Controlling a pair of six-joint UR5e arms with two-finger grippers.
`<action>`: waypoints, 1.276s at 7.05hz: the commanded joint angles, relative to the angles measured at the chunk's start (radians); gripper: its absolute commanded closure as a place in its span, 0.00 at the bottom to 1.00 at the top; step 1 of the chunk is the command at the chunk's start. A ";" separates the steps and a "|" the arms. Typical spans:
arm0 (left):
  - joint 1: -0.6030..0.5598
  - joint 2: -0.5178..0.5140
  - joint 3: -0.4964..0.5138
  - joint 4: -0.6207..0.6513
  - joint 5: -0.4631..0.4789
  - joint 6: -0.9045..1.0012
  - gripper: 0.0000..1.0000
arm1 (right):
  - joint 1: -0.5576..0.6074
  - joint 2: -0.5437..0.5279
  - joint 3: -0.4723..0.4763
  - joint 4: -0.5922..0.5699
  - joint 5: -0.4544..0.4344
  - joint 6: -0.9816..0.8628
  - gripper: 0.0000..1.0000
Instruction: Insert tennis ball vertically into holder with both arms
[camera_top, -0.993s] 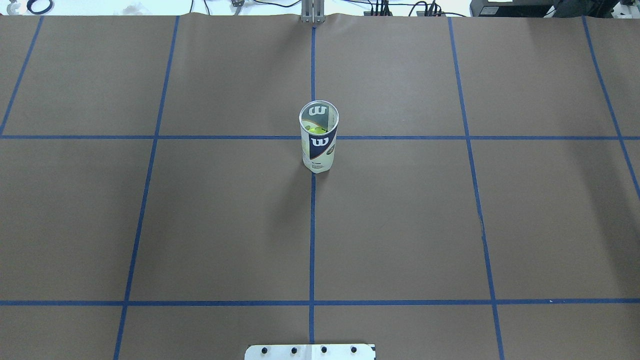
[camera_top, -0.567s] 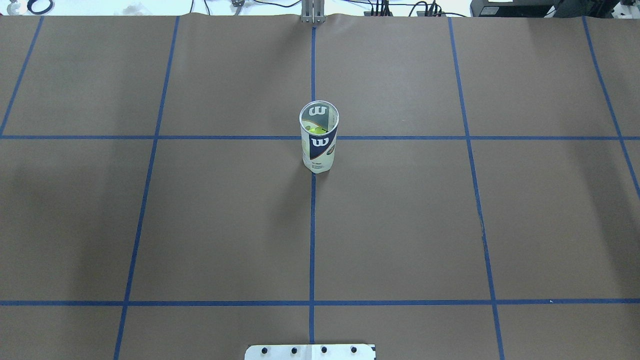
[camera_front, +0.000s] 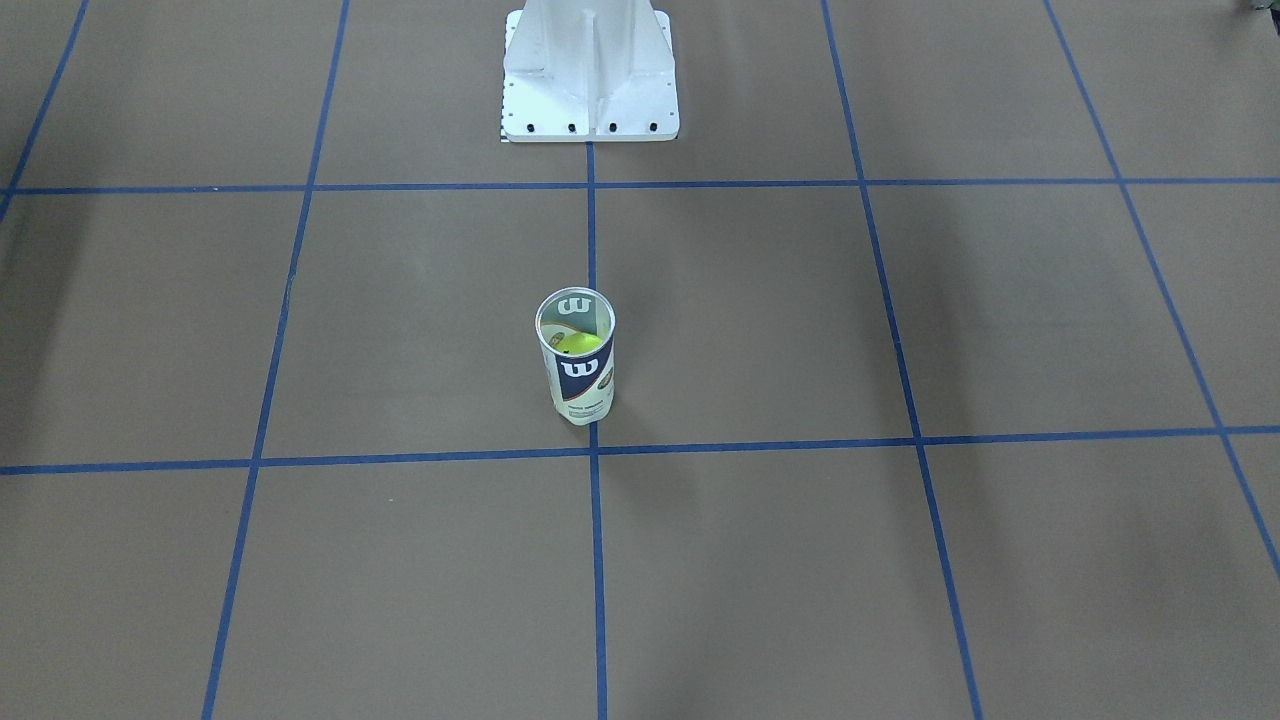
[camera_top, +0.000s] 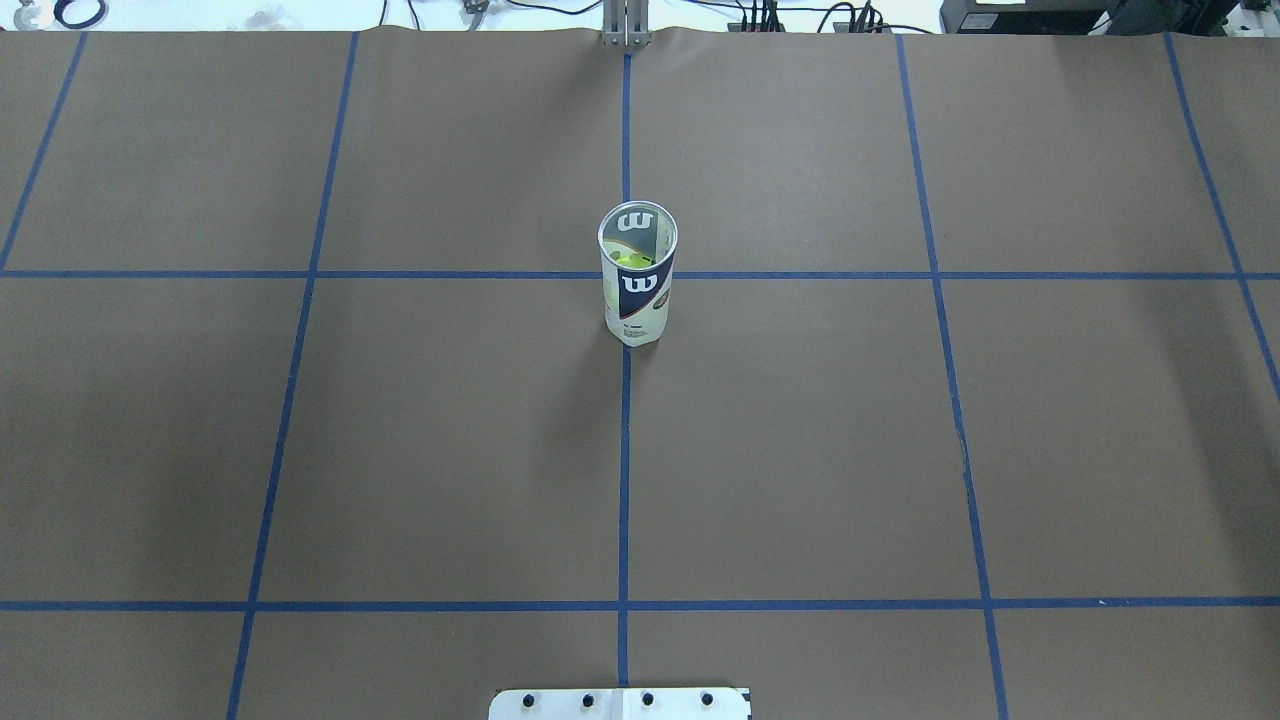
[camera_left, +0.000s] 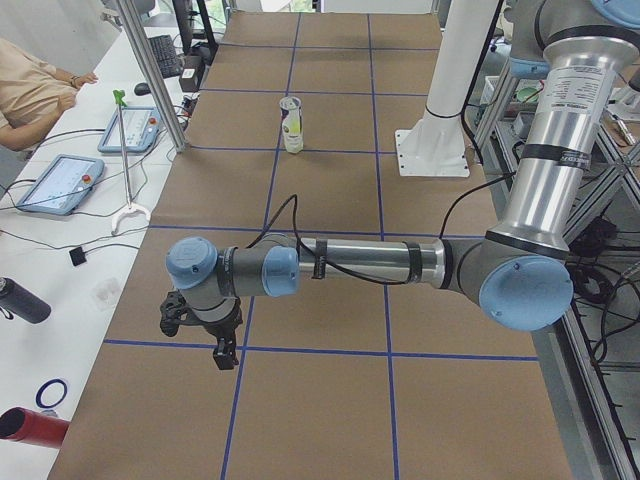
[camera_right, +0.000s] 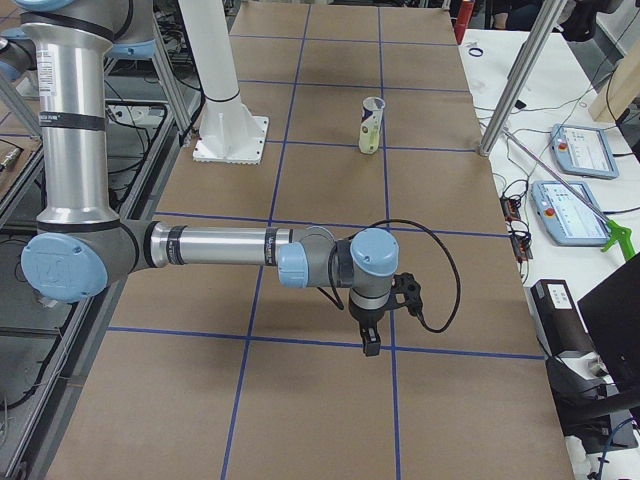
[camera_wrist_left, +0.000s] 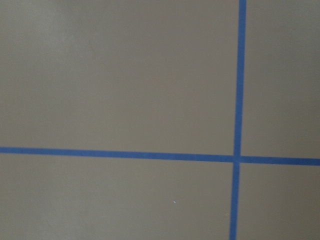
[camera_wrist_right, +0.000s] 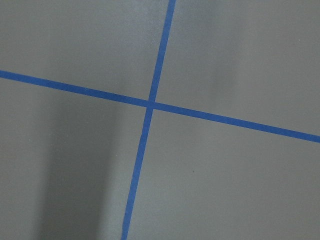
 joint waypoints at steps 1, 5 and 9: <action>-0.013 -0.001 -0.051 0.069 0.005 0.090 0.00 | 0.000 0.000 0.000 0.000 0.000 0.000 0.01; -0.013 0.001 -0.068 -0.011 0.005 0.204 0.00 | 0.000 0.000 -0.001 0.000 0.000 0.002 0.01; -0.010 0.020 -0.046 -0.080 0.016 0.197 0.00 | 0.000 -0.001 -0.001 -0.002 0.001 0.002 0.01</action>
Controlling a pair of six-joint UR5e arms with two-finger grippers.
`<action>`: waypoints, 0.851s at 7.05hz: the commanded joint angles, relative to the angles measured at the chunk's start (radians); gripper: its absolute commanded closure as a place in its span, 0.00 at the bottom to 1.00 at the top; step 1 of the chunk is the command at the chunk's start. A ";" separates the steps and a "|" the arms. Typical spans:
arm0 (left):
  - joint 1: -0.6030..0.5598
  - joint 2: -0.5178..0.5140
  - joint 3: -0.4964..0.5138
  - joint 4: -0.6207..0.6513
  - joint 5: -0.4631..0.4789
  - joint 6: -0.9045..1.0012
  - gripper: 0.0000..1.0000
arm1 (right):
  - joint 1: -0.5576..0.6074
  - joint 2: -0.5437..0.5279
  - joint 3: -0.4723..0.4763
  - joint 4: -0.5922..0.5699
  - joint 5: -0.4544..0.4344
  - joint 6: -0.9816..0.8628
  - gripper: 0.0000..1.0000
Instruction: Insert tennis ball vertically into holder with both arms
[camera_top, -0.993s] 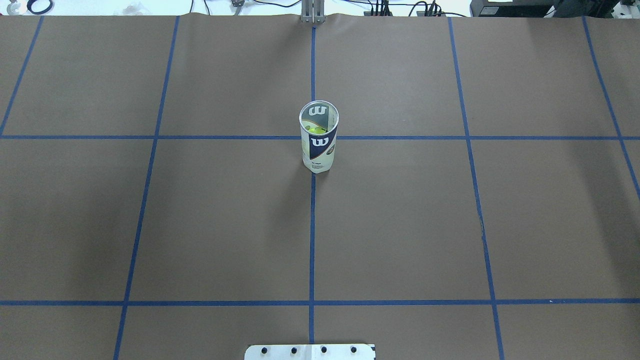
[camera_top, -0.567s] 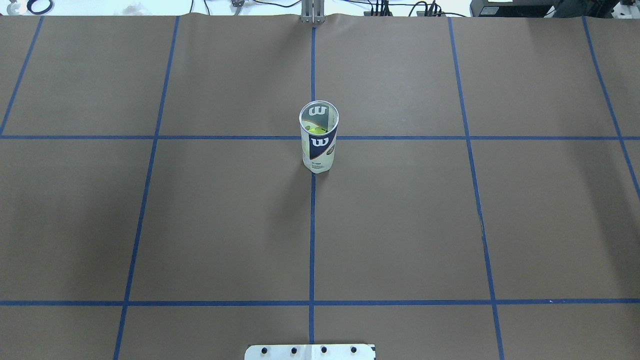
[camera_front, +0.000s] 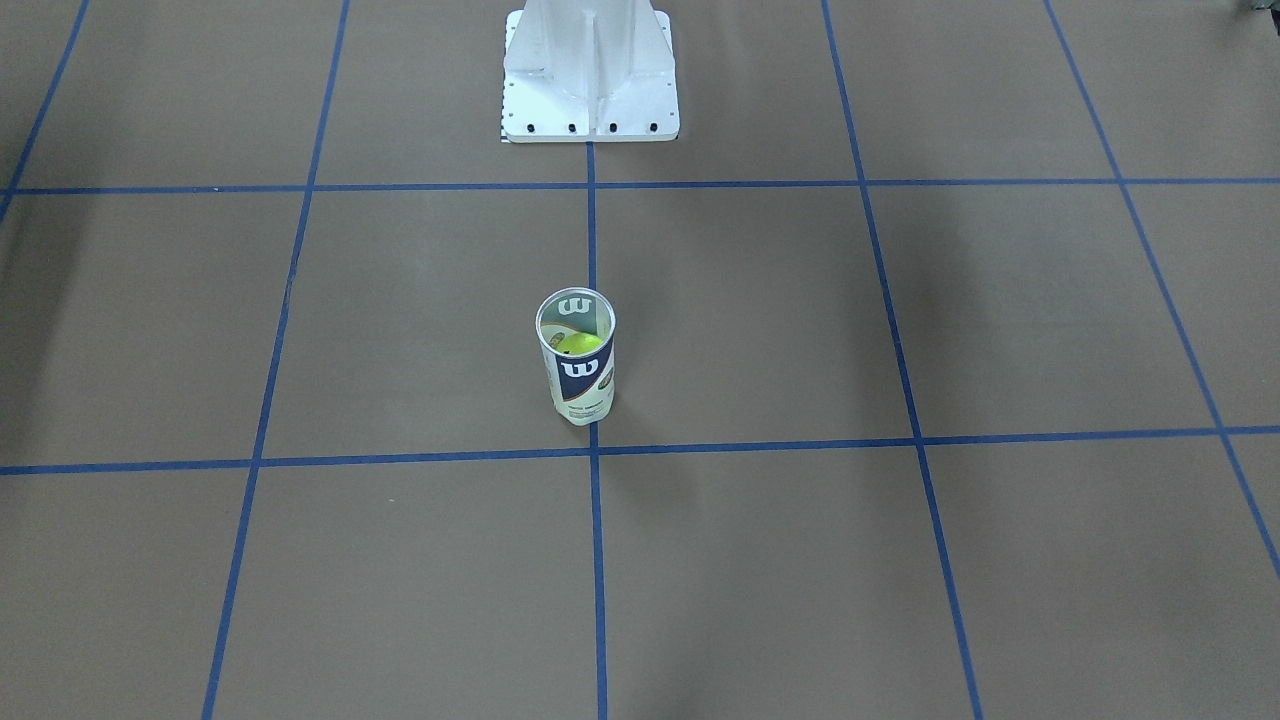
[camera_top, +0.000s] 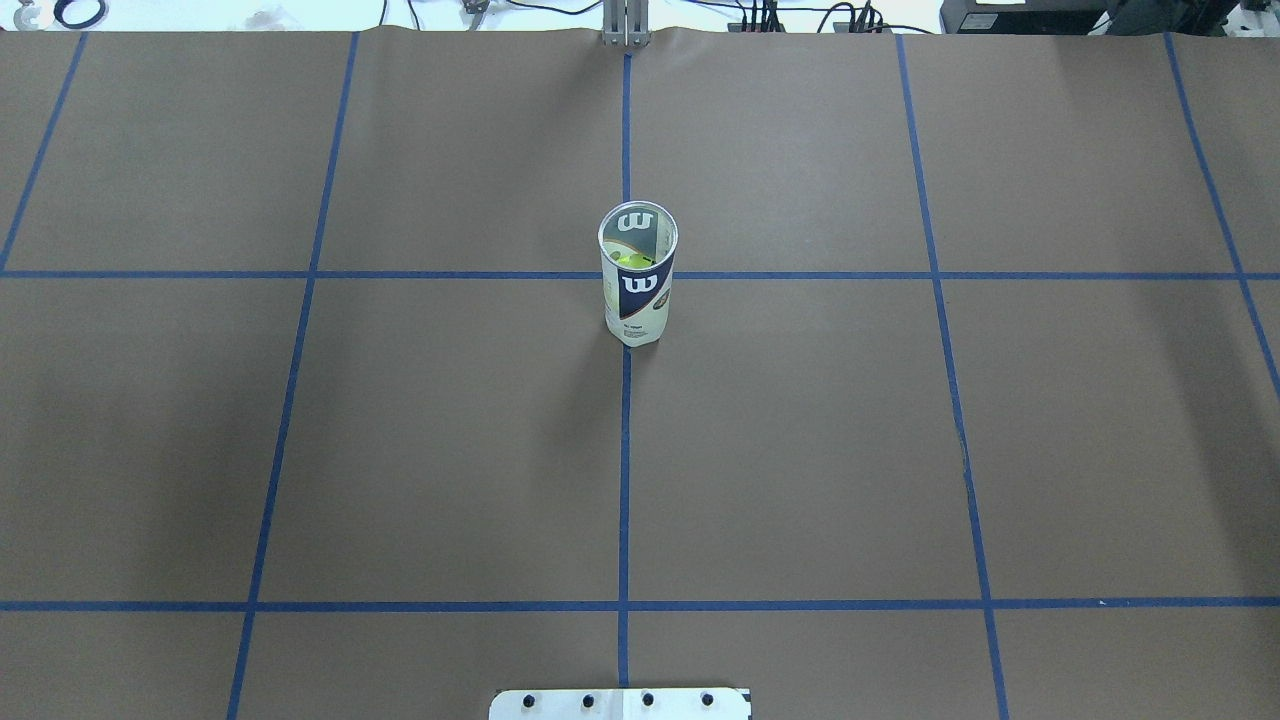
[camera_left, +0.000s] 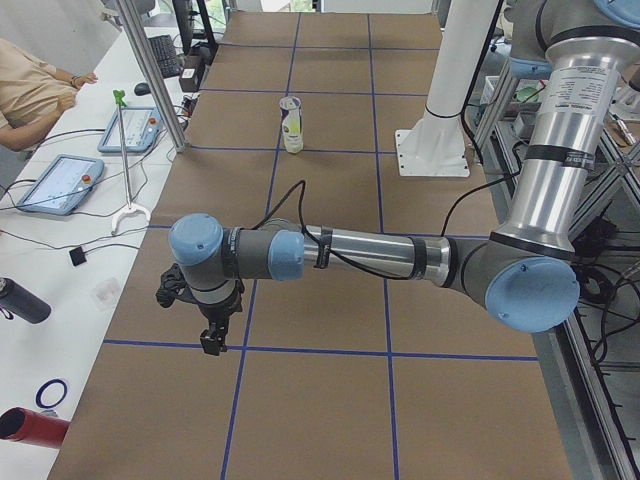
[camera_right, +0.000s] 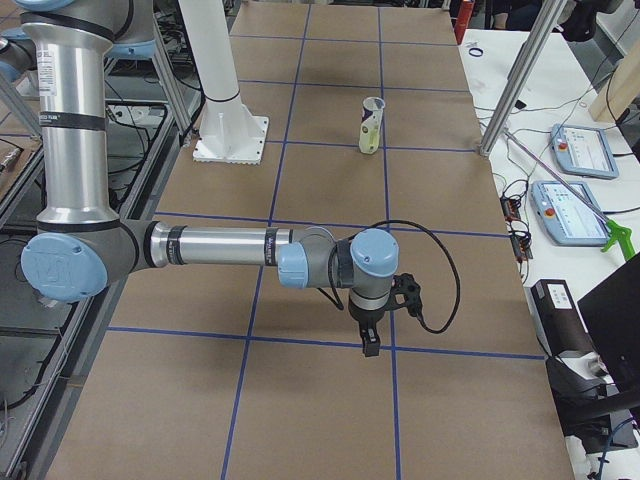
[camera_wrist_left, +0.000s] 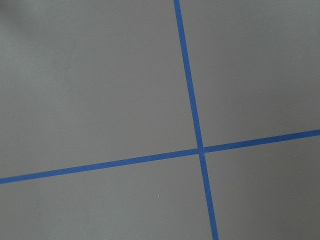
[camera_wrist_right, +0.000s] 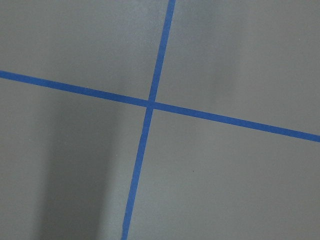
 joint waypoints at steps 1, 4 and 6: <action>0.000 0.006 0.014 -0.074 0.005 -0.006 0.00 | 0.000 0.000 0.000 0.001 0.000 0.000 0.01; 0.000 0.017 0.031 -0.081 0.016 0.000 0.00 | 0.000 0.003 0.000 0.000 0.001 0.003 0.01; 0.012 0.014 0.025 -0.079 0.040 0.005 0.00 | 0.000 0.004 0.000 0.000 0.001 0.003 0.01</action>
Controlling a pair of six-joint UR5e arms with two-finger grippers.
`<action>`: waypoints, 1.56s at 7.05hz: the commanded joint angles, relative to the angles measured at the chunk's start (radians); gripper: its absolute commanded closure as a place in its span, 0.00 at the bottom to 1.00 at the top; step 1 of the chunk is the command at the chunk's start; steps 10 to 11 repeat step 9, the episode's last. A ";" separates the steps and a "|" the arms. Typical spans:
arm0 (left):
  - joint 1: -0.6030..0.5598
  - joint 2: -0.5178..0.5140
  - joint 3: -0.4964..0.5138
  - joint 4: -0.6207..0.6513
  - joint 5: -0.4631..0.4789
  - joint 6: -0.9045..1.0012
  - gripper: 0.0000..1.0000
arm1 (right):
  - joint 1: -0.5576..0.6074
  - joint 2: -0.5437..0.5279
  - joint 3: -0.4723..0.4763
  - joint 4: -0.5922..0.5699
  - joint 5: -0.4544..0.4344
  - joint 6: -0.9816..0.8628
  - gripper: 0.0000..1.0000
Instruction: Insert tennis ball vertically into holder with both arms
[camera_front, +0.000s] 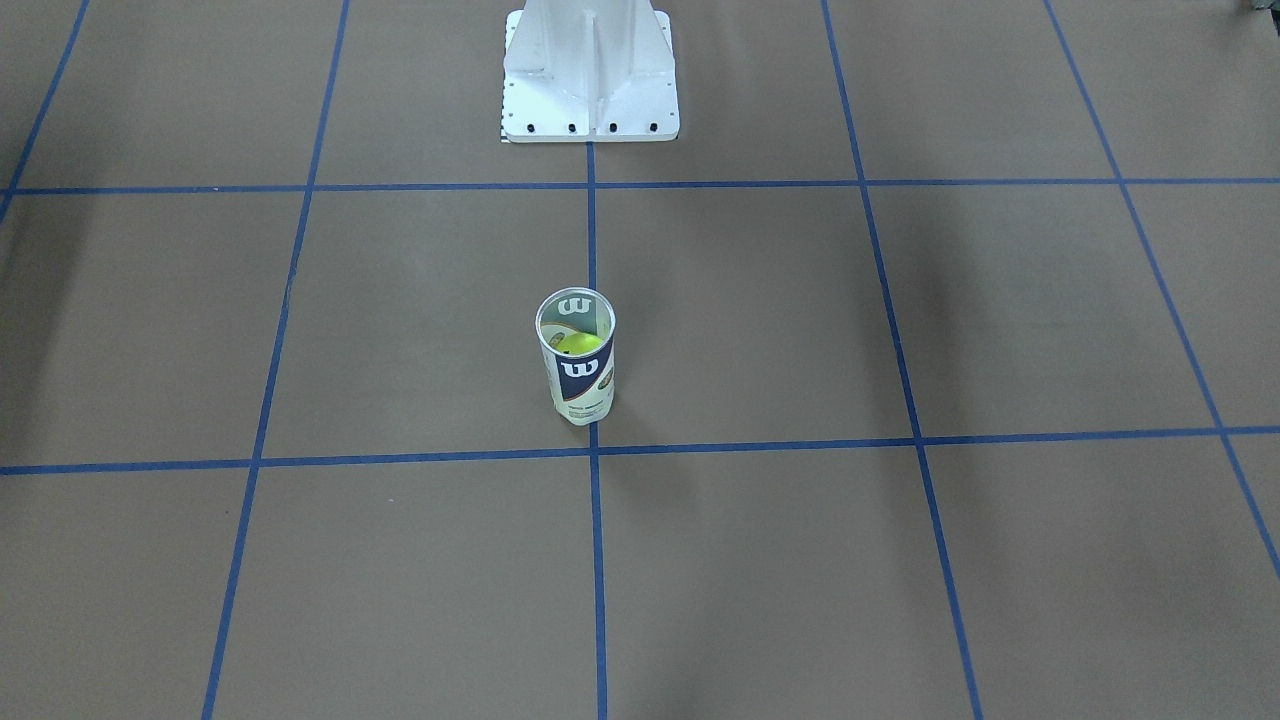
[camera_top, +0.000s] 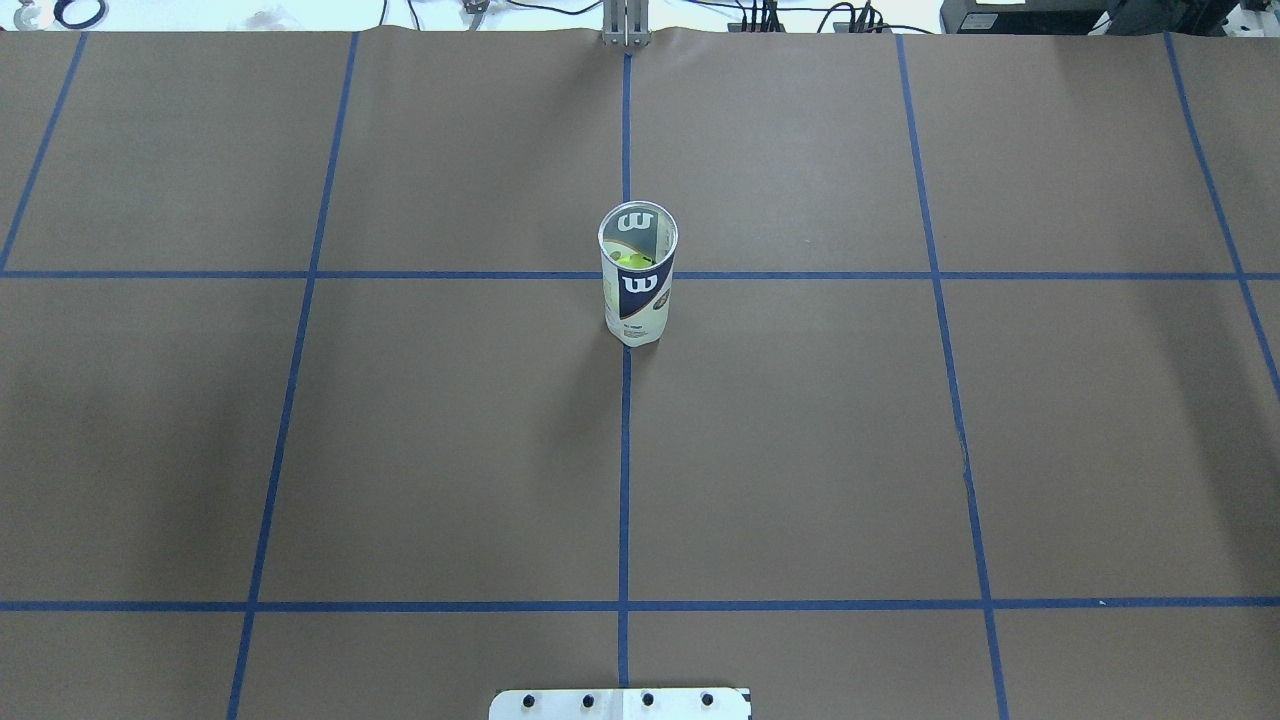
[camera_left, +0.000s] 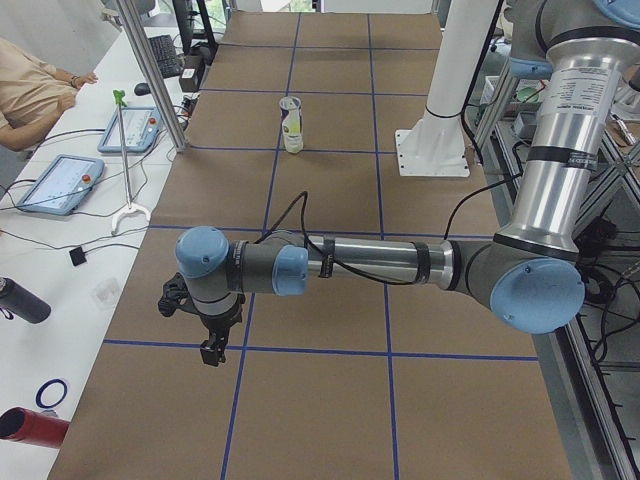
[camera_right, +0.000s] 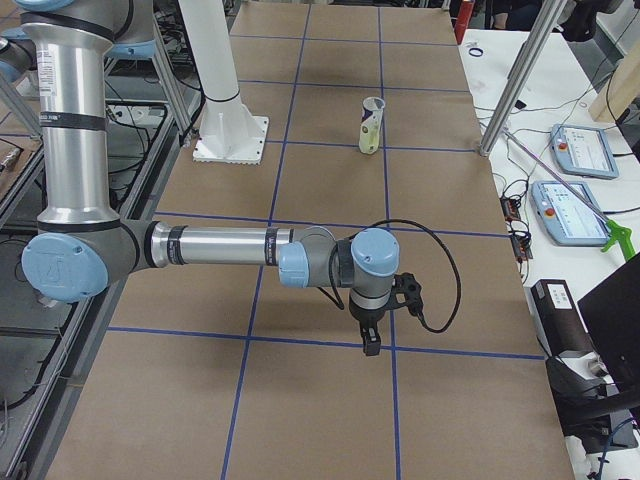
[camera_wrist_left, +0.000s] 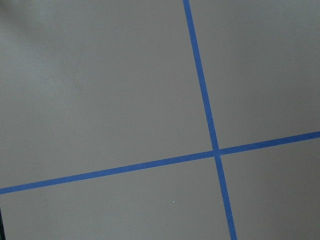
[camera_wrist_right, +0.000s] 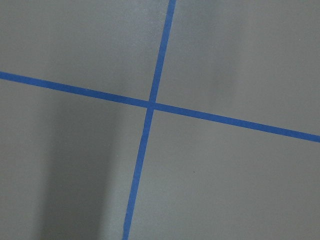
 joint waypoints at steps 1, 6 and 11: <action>0.008 0.001 -0.005 0.001 0.010 -0.002 0.00 | 0.000 0.001 0.000 0.000 0.000 -0.001 0.01; 0.010 0.003 -0.006 0.001 0.010 -0.004 0.00 | 0.000 0.012 0.000 -0.002 -0.006 0.011 0.00; 0.010 0.009 -0.006 0.001 0.010 -0.004 0.00 | 0.000 0.010 0.001 0.002 -0.009 0.040 0.00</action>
